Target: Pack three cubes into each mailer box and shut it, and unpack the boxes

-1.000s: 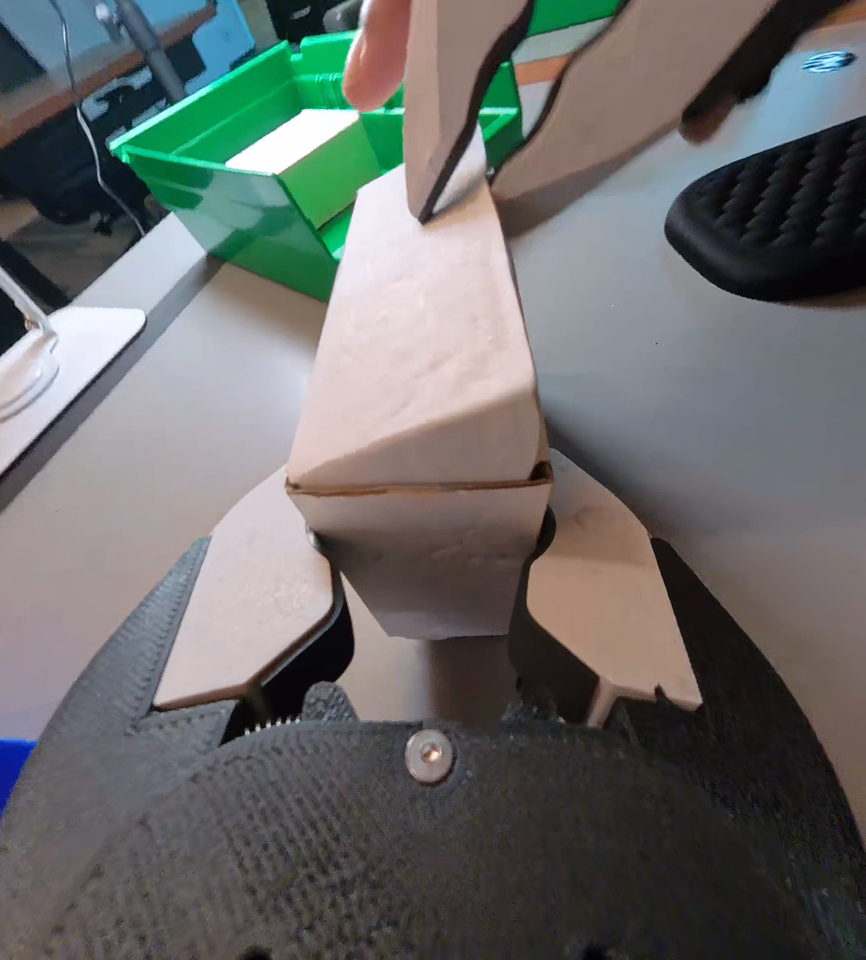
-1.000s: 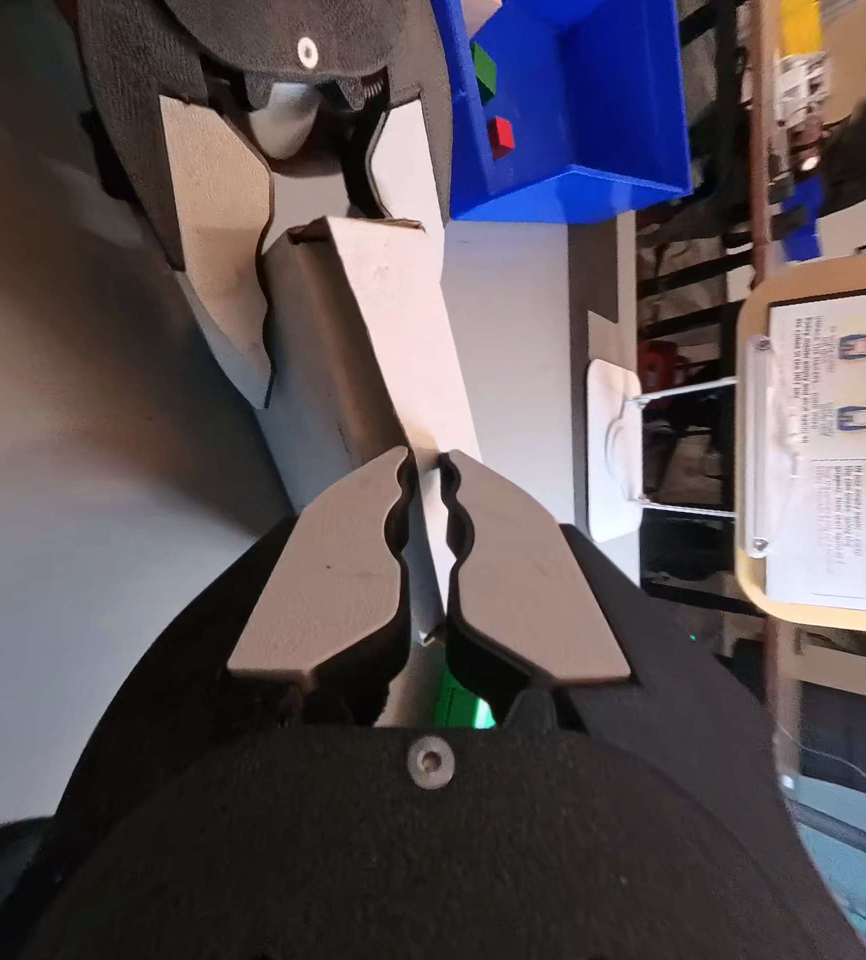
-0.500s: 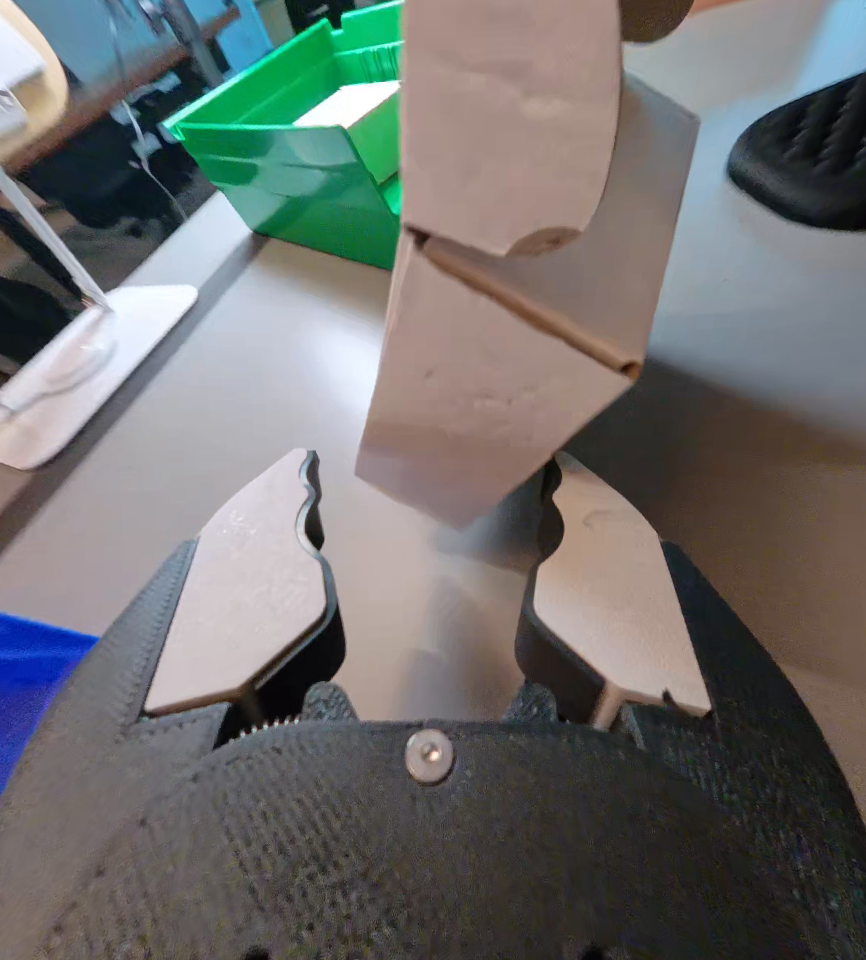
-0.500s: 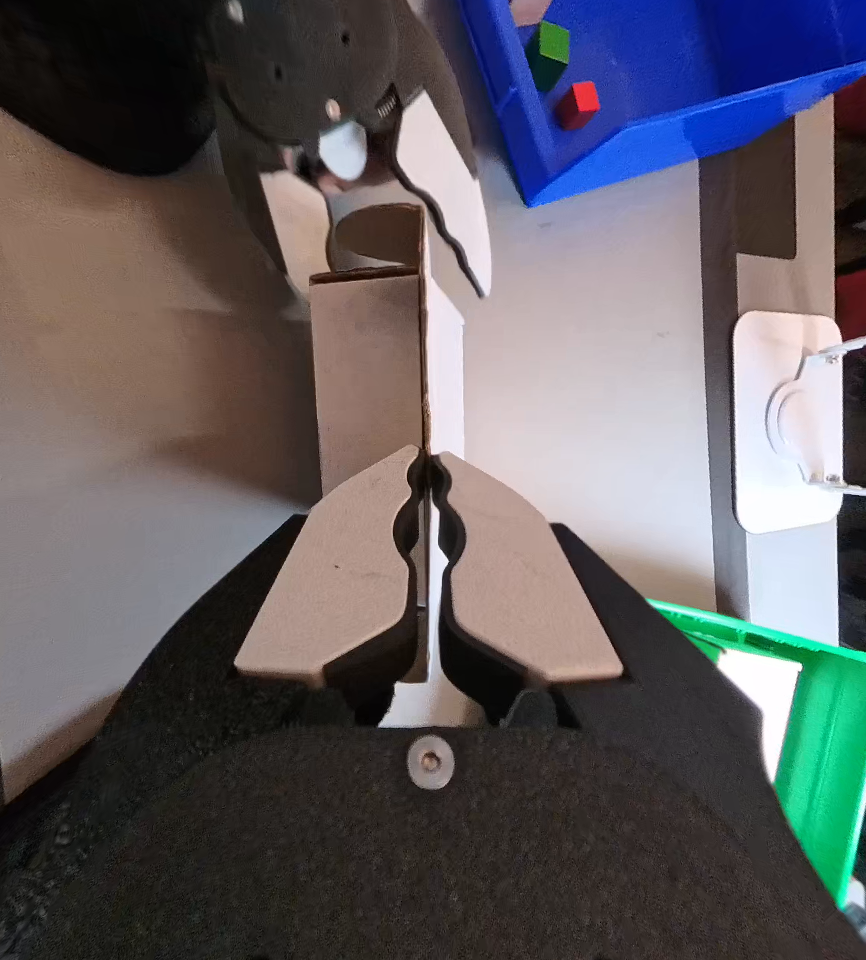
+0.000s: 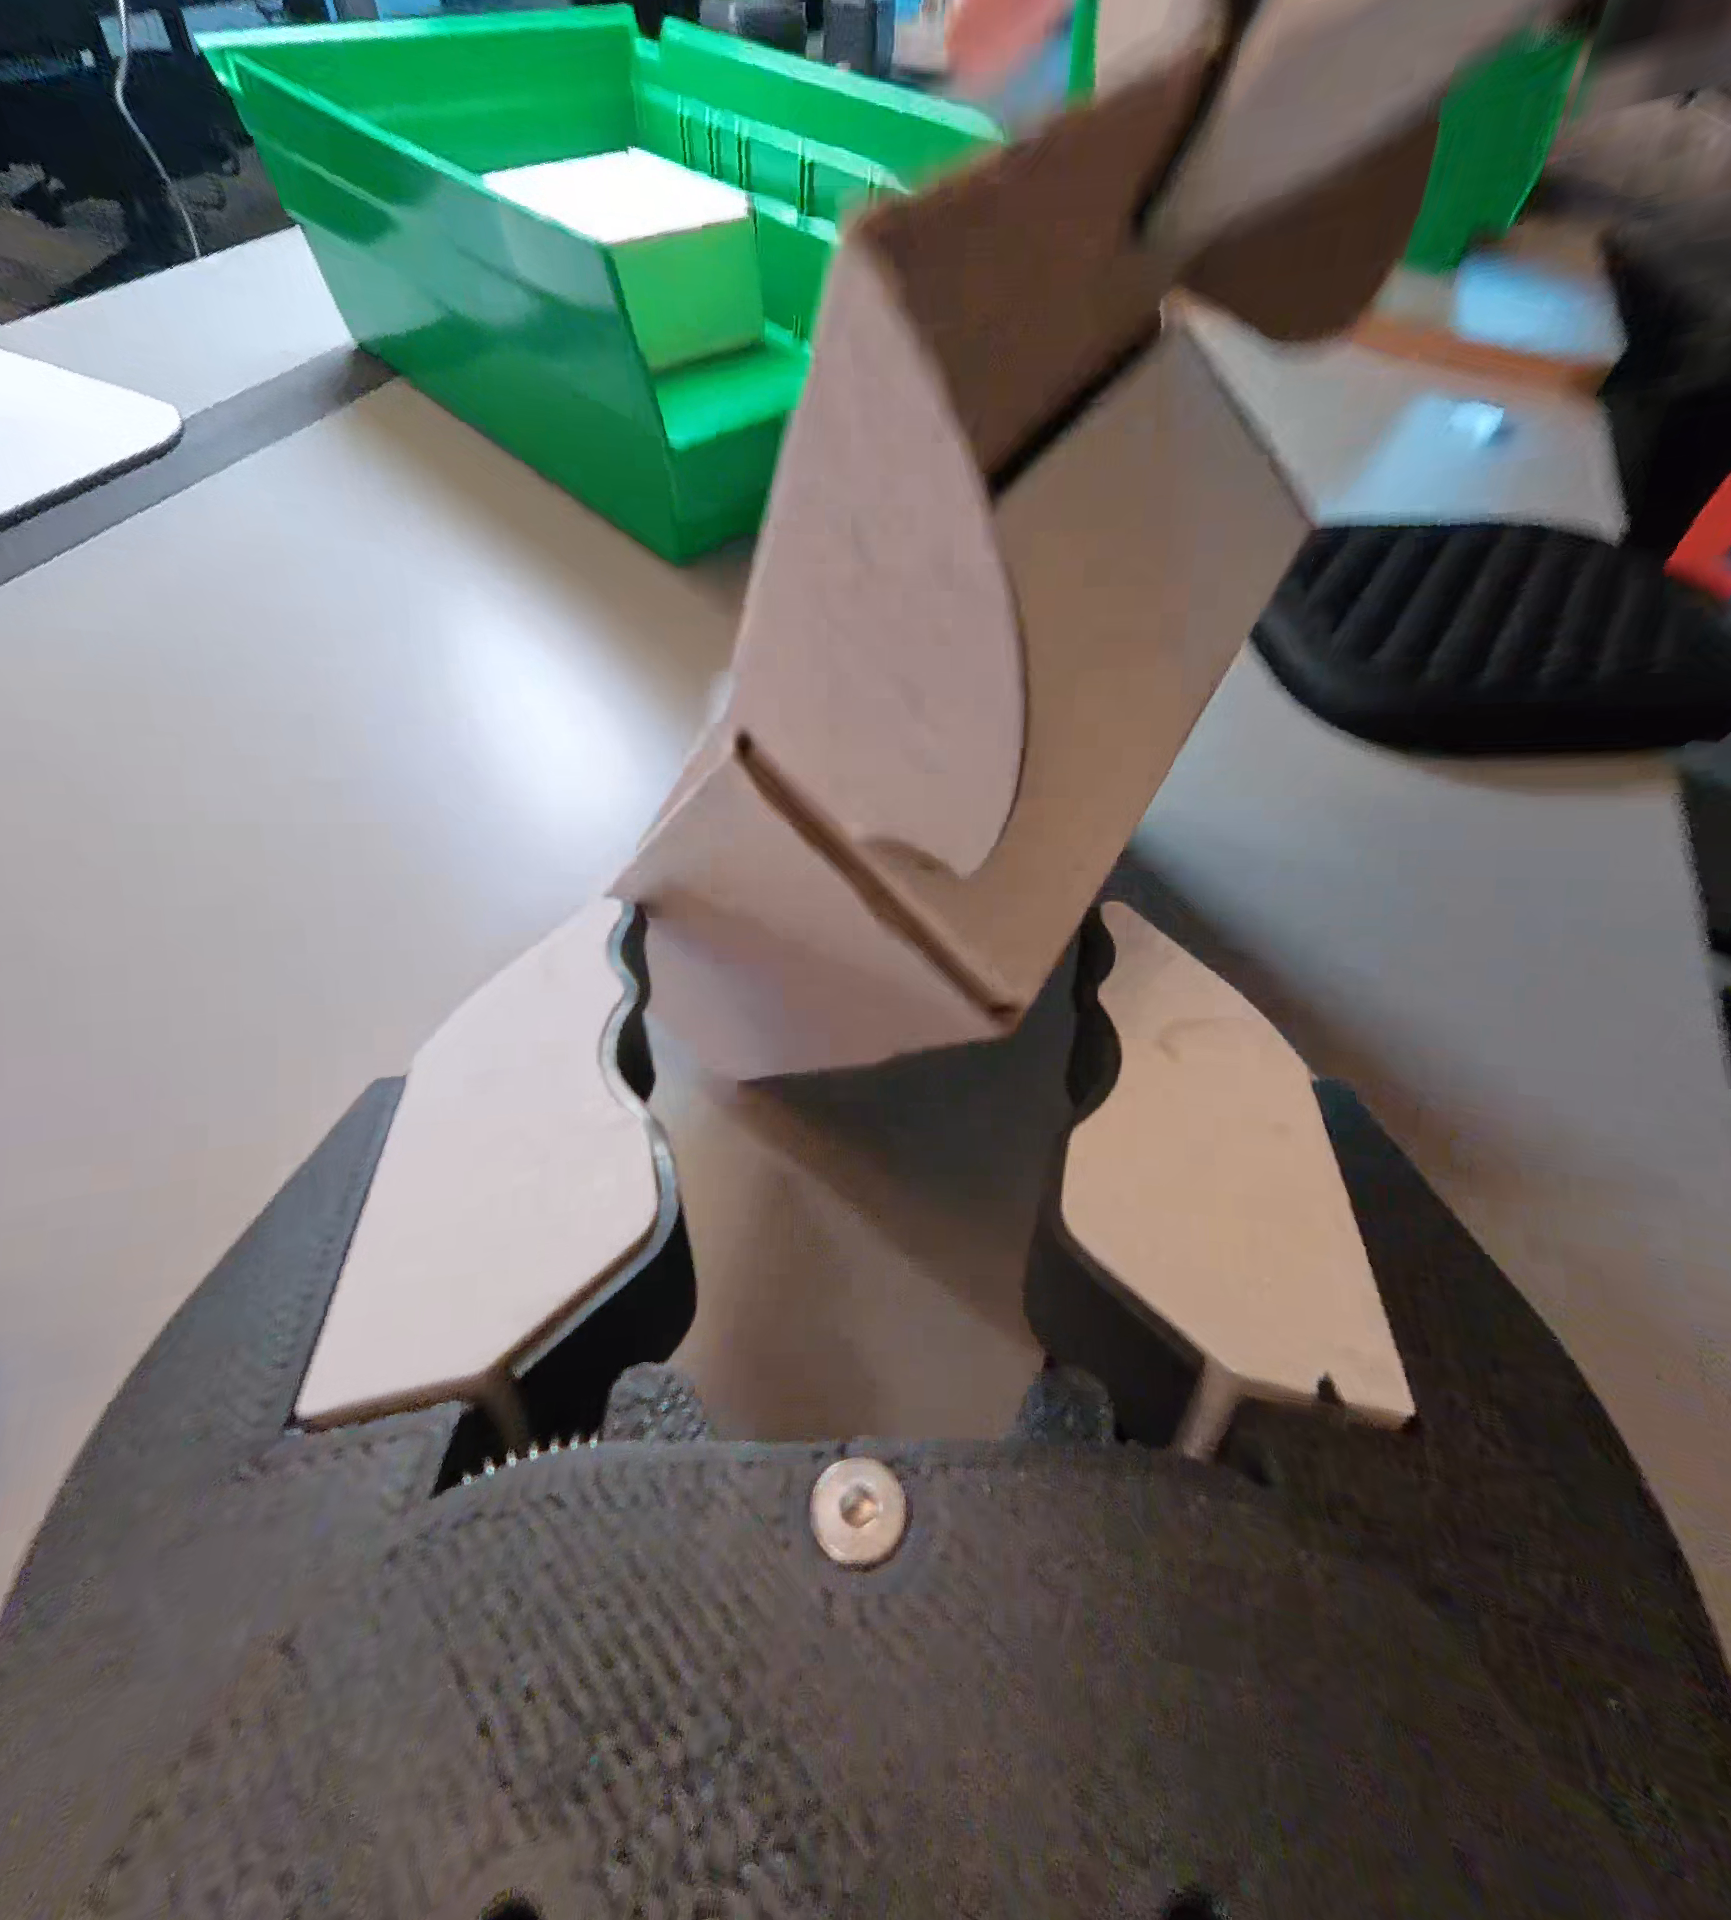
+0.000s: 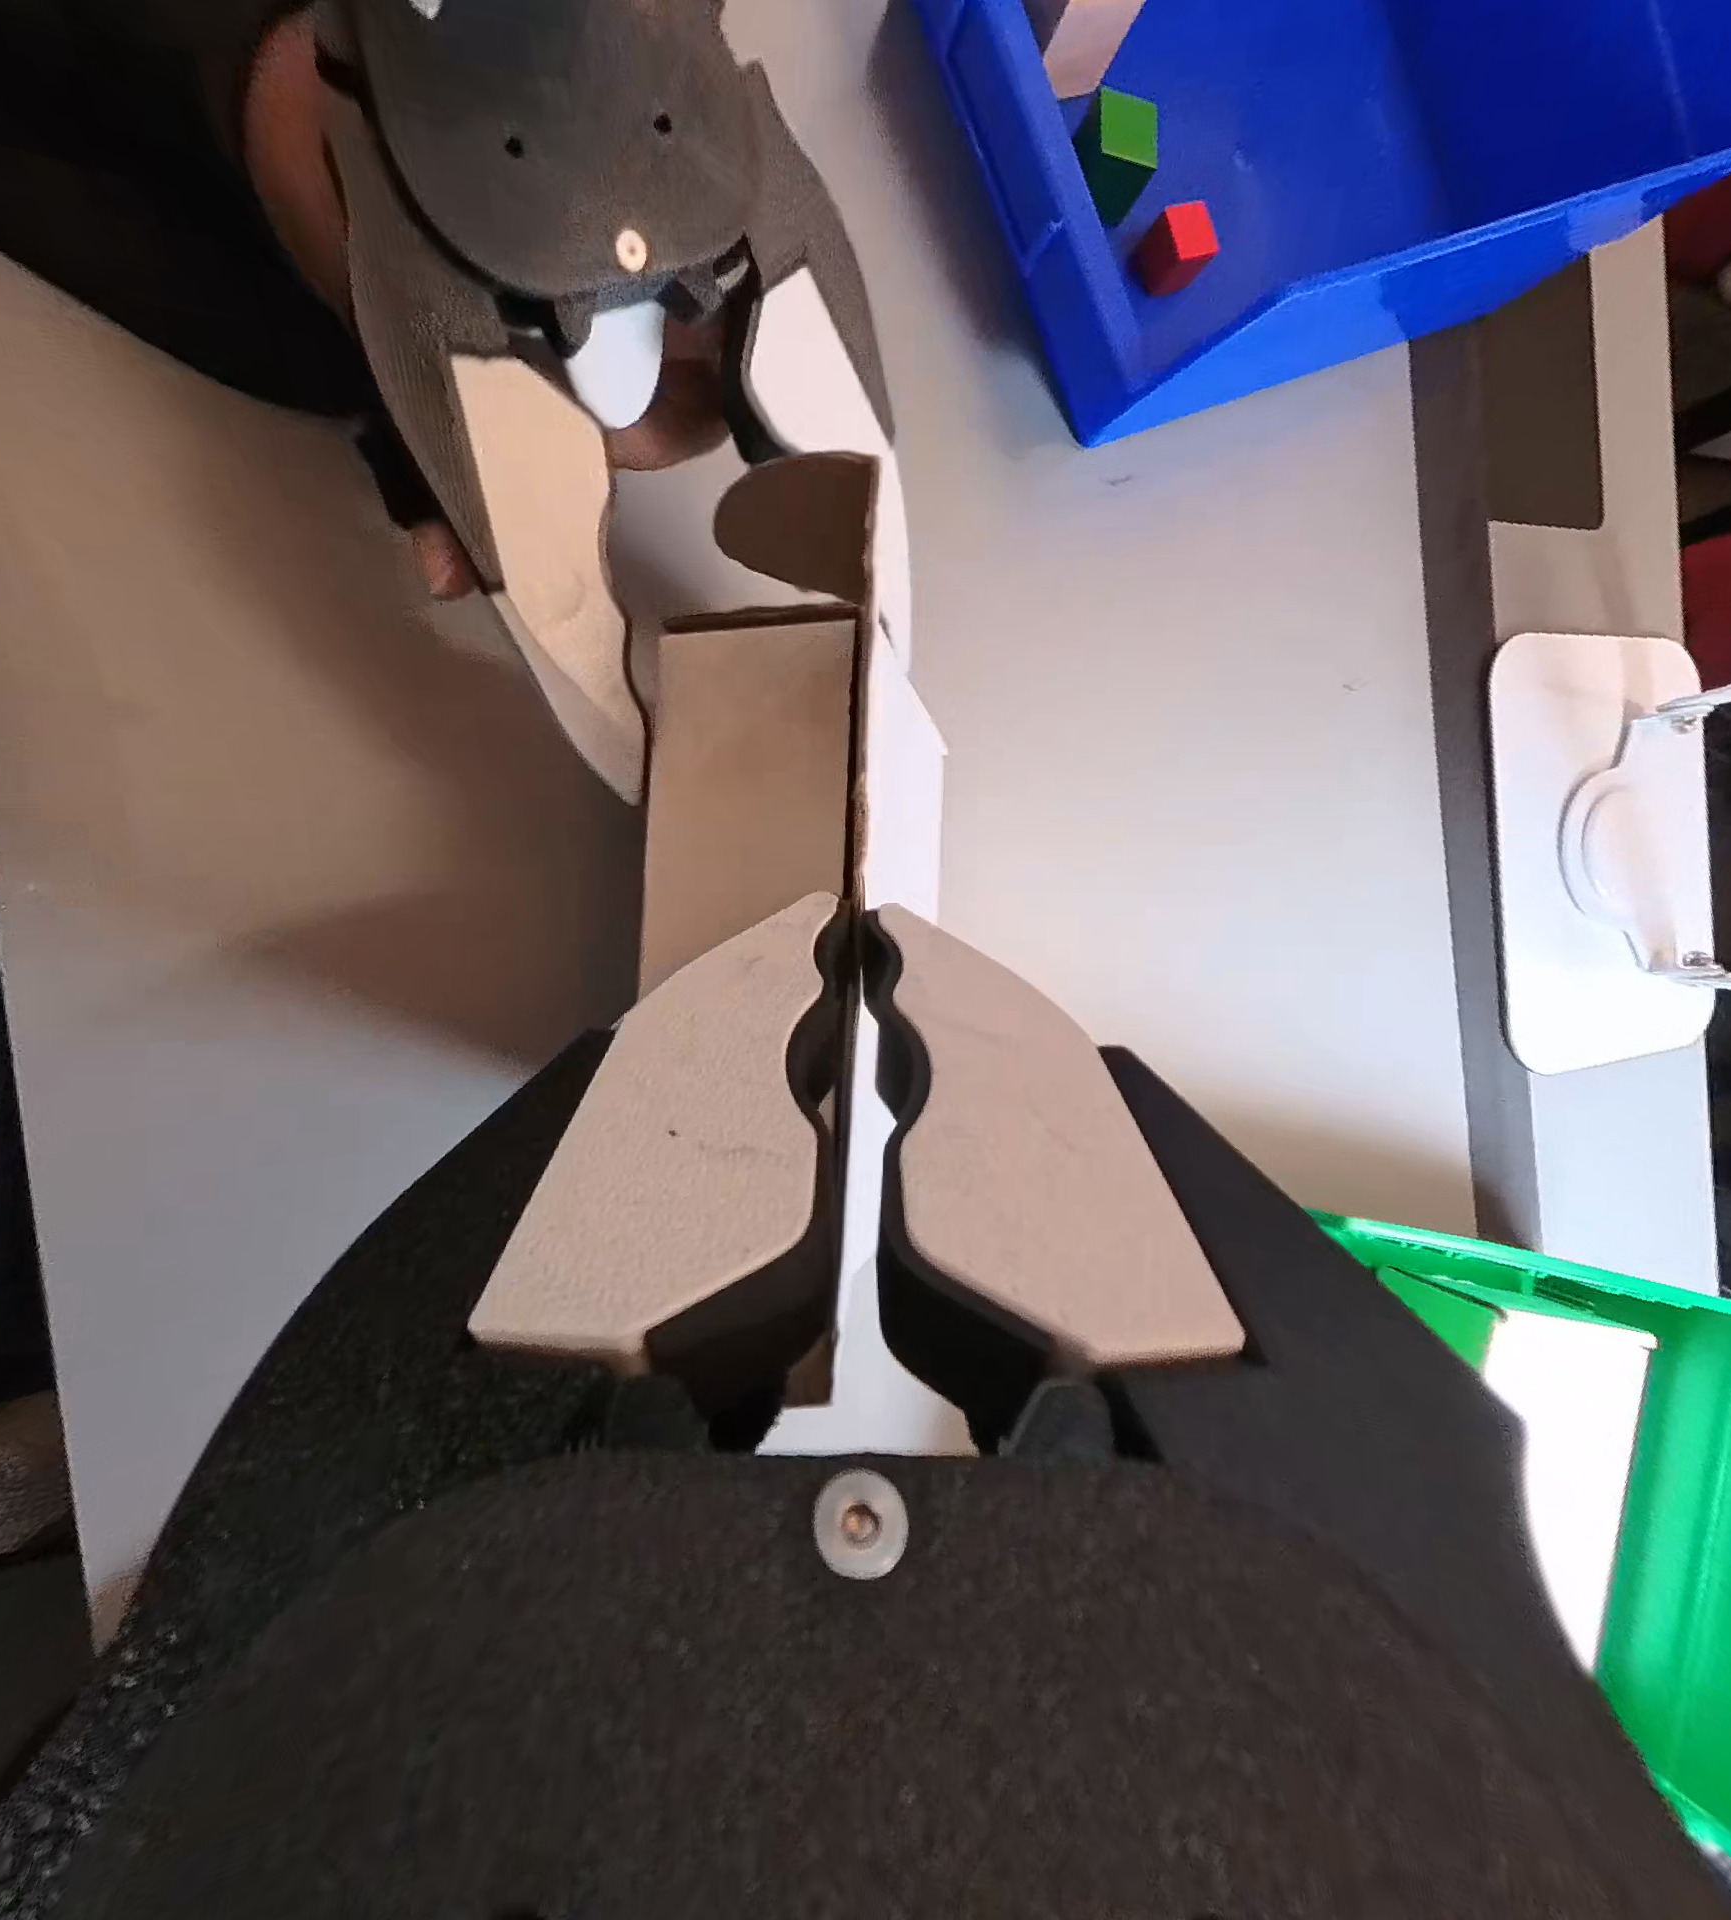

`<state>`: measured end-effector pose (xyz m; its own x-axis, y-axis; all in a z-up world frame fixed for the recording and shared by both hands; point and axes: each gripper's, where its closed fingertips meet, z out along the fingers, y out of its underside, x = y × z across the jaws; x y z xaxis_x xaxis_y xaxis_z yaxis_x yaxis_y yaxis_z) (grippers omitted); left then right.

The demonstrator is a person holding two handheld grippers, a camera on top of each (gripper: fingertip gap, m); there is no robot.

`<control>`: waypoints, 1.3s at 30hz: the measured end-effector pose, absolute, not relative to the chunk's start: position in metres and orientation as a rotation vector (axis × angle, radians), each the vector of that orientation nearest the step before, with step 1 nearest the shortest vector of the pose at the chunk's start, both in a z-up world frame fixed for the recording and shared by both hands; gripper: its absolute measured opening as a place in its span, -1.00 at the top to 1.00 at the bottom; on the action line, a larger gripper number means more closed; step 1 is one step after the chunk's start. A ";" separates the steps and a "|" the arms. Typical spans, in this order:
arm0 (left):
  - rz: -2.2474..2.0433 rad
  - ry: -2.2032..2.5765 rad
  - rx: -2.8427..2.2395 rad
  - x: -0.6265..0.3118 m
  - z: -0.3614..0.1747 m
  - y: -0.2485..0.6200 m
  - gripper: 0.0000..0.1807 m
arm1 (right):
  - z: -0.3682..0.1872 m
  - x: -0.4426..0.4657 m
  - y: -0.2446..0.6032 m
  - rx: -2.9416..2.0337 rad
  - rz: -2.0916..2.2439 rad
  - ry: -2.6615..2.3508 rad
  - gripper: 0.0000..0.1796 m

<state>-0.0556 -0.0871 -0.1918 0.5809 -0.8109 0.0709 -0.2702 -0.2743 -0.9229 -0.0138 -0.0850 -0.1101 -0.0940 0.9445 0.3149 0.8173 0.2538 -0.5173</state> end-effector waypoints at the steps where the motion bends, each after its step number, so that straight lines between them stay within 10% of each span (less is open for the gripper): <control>1: -0.629 0.918 -1.837 -0.057 -0.200 -0.088 0.13 | -0.109 -0.014 -0.084 -1.587 0.272 -1.946 0.99; 15: -1.137 0.465 -1.775 -0.077 -0.151 -0.081 0.12 | -0.104 -0.027 -0.075 -1.411 0.108 -1.888 0.99; 20: -0.887 0.500 -1.914 -0.080 -0.184 -0.068 0.47 | -0.112 -0.036 -0.080 -1.369 0.115 -1.904 0.99; 39: -0.355 0.895 -2.055 -0.086 -0.242 -0.076 0.59 | -0.102 -0.036 -0.058 -1.599 0.577 -1.982 0.98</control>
<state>-0.0863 -0.0761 -0.2424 0.7044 -0.7064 -0.0693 -0.4669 -0.3876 -0.7948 -0.0360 -0.0583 -0.1021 -0.1643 0.9775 0.1320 0.7539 0.2108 -0.6223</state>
